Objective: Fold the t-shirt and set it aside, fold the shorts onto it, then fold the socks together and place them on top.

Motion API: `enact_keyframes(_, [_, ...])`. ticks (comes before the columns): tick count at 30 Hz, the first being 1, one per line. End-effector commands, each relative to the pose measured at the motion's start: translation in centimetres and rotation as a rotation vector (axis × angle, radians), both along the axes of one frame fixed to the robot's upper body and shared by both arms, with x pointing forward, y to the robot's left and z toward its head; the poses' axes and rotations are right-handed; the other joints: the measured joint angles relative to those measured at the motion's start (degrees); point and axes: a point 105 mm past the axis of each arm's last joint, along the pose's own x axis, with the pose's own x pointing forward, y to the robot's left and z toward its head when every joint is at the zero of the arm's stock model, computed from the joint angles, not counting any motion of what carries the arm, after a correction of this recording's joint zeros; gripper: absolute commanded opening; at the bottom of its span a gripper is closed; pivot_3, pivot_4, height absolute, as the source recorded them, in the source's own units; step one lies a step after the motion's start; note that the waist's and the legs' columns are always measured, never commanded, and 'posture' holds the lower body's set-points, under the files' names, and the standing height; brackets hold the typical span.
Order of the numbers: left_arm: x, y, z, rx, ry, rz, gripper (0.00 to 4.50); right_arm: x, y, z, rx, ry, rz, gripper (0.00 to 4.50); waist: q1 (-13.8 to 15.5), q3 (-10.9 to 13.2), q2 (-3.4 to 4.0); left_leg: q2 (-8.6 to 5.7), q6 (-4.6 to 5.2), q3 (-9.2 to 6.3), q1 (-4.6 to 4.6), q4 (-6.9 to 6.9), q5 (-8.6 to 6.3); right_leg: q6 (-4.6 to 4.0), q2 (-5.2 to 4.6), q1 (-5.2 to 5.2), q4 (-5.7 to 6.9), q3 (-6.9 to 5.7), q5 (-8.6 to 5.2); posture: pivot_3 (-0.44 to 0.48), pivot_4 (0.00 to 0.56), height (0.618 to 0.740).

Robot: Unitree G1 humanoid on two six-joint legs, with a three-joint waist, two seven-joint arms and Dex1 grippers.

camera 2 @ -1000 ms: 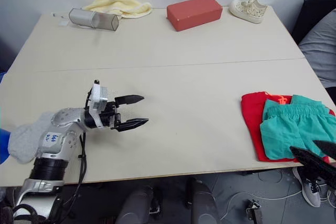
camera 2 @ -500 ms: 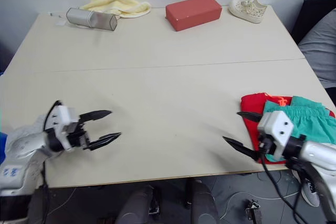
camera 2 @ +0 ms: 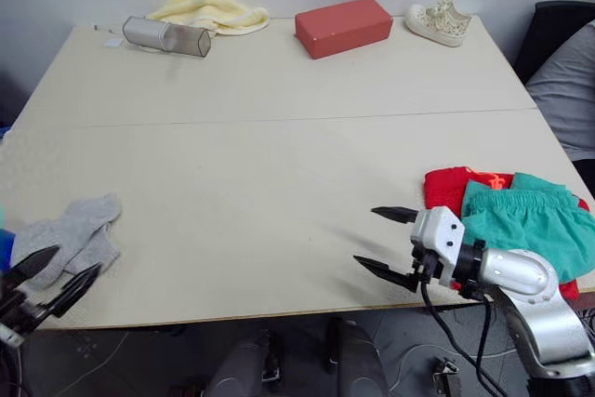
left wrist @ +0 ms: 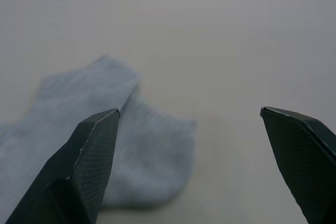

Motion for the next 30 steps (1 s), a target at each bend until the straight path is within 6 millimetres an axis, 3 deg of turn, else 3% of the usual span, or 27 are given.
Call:
enact_keyframes(1, [-2.9, 3.2, 0.2, -0.052, -0.007, 0.18, 4.5, -1.2, 1.1, 1.5, 0.034, -0.094, 0.1, 4.47, 0.4, 0.0, -0.01, 0.03, -0.1, 0.0, 0.0, 0.0, -0.05, -0.04, 0.06, 0.0, -0.02, 0.0, -0.05, 0.0, 0.15, 0.74])
enact_keyframes(3, [-4.4, 4.2, 0.0, -0.134, 0.004, 0.253, 4.5, -2.5, 1.5, 1.9, 0.05, -0.135, 0.185, 4.47, 0.9, 0.0, -0.07, 0.13, -0.2, 0.01, 0.01, 0.0, -0.1, -0.08, 0.18, -0.01, -0.05, 0.01, -0.16, 0.0, 0.15, 0.74])
enact_keyframes(7, [-7.3, 5.0, -0.8, -0.313, 0.067, 0.36, 4.5, -3.2, 0.7, 1.4, 0.032, -0.139, 0.217, 4.47, 1.0, -0.1, -0.16, 0.18, -0.13, -0.01, 0.01, -0.01, -0.14, -0.05, 0.22, -0.03, -0.03, 0.03, -0.29, 0.0, 0.15, 0.74])
enact_keyframes(12, [-8.0, 4.9, -1.3, -0.422, 0.124, 0.418, 4.5, -3.2, 0.4, 1.3, 0.012, -0.14, 0.218, 4.47, 0.9, -0.1, -0.17, 0.19, -0.2, 0.03, 0.06, -0.01, -0.24, -0.09, 0.2, -0.03, -0.02, 0.07, -0.31, 0.0, 0.15, 0.74])
enact_keyframes(17, [-6.2, 3.7, -0.5, -0.535, 0.156, 0.378, 4.5, -3.4, 0.5, 1.4, 0.019, -0.136, 0.244, 4.47, 1.0, -0.1, -0.18, 0.21, -0.3, 0.01, 0.12, -0.02, -0.28, -0.16, 0.21, 0.01, 0.0, 0.07, -0.35, 0.0, 0.15, 0.74])
enact_keyframes(21, [-3.6, 1.3, -0.1, -0.7, 0.234, 0.302, 4.5, -4.0, 2.0, 2.7, 0.056, -0.188, 0.336, 4.47, 0.9, -0.1, -0.15, 0.21, -0.31, 0.03, 0.2, -0.04, -0.28, -0.17, 0.21, 0.05, 0.03, 0.13, -0.36, 0.0, 0.15, 0.74])
enact_keyframes(27, [-0.3, 0.9, -0.1, -0.863, 0.268, 0.352, 4.5, -4.2, 4.6, 5.1, 0.16, -0.244, 0.442, 4.47, 0.7, -0.1, -0.16, 0.21, -0.47, 0.15, 0.59, -0.09, -0.28, -0.3, 0.2, 0.15, 0.5, 0.29, -0.42, 0.0, 0.15, 0.74])
enact_keyframes(30, [0.9, 1.0, -0.7, -0.93, 0.277, 0.408, 4.5, -4.0, 5.0, 5.1, 0.153, -0.241, 0.457, 4.47, 0.8, -0.1, -0.16, 0.21, -0.57, 0.31, 0.76, -0.11, -0.32, -0.39, 0.16, 0.1, 0.83, 0.41, -0.47, 0.0, 0.15, 0.74])
